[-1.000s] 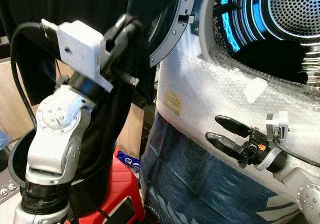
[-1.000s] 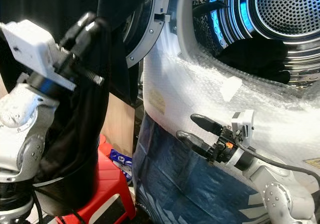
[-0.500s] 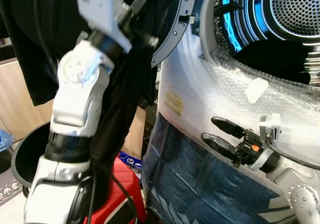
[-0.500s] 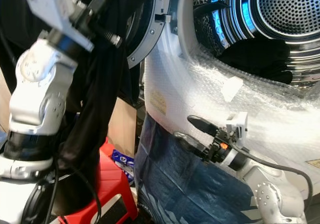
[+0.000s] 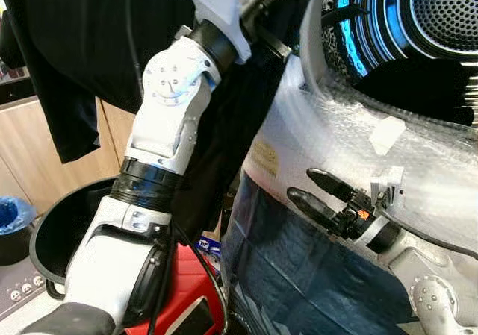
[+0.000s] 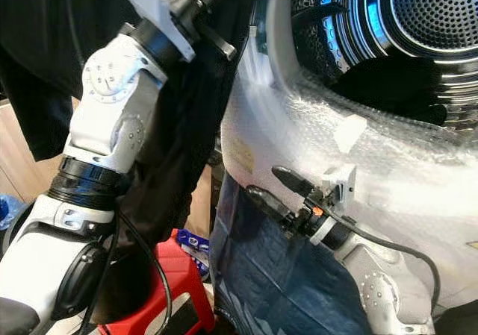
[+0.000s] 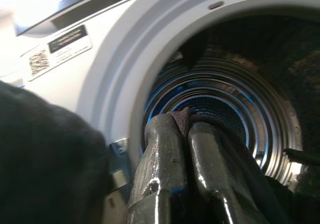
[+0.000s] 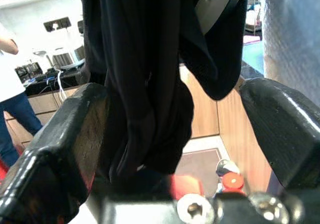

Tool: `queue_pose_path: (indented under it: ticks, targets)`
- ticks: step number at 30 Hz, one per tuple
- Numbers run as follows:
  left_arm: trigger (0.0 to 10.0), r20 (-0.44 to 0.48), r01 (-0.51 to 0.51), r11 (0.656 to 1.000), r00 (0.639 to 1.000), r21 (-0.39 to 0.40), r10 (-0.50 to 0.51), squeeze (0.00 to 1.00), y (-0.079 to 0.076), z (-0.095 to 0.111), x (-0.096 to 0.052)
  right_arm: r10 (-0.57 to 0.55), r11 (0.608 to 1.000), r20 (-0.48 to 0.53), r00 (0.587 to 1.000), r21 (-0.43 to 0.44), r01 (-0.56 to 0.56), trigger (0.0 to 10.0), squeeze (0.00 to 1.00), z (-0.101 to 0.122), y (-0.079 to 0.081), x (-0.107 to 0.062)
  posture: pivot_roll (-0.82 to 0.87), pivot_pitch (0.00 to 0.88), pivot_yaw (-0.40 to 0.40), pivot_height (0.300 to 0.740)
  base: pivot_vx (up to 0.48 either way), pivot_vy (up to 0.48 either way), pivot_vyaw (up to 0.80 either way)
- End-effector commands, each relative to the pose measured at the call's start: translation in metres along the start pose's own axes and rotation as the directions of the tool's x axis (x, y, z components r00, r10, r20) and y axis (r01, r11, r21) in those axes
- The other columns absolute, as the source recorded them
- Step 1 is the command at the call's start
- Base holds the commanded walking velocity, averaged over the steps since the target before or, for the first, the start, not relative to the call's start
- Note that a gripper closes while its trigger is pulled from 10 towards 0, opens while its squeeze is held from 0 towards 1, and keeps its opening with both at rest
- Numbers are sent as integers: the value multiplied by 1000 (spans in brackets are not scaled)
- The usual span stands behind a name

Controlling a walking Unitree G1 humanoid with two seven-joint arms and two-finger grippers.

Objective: Clothes washing

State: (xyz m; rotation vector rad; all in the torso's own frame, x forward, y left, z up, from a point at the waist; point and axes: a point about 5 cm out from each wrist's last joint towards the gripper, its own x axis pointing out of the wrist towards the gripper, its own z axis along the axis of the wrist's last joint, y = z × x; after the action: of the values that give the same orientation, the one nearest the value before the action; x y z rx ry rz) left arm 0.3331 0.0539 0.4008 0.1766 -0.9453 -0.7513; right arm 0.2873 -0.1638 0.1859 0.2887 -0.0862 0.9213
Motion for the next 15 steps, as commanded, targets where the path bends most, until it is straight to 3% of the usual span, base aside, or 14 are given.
queue_pose_path:
  ticks: [1, 6, 8, 14, 15]
  targets:
    - [10000, 66, 52, 999, 996, 16, -53, 0, -4, 14, 12, -16, 999, 15, 1000, -39, 16, 10000, 0, 9, 5, 6, 15, 0, -8, 740, 0, 0, 0]
    - [10000, 81, 70, 997, 994, 13, -71, 0, -2, 15, 16, -63, 996, 11, 998, -63, 63, 10000, 0, 8, 16, 21, 11, 0, -4, 740, 0, 0, 0]
    - [10000, 81, 72, 997, 994, 7, -72, 0, 0, 15, 25, -78, 995, -31, 996, -63, 76, 10000, 0, 2, 26, 31, 8, 0, 0, 740, 0, 0, 0]
    - [10000, 62, 66, 998, 996, -7, -66, 0, 2, 12, 42, -103, 993, -66, 993, -62, 99, 10000, 0, -5, 37, 45, 6, 0, 2, 740, 0, 0, 0]
    - [10000, 36, 60, 998, 998, -21, -60, 0, 1, 7, 51, -109, 992, -68, 992, -69, 104, 10000, 0, -6, 45, 53, 5, 0, 3, 740, 0, 0, 0]
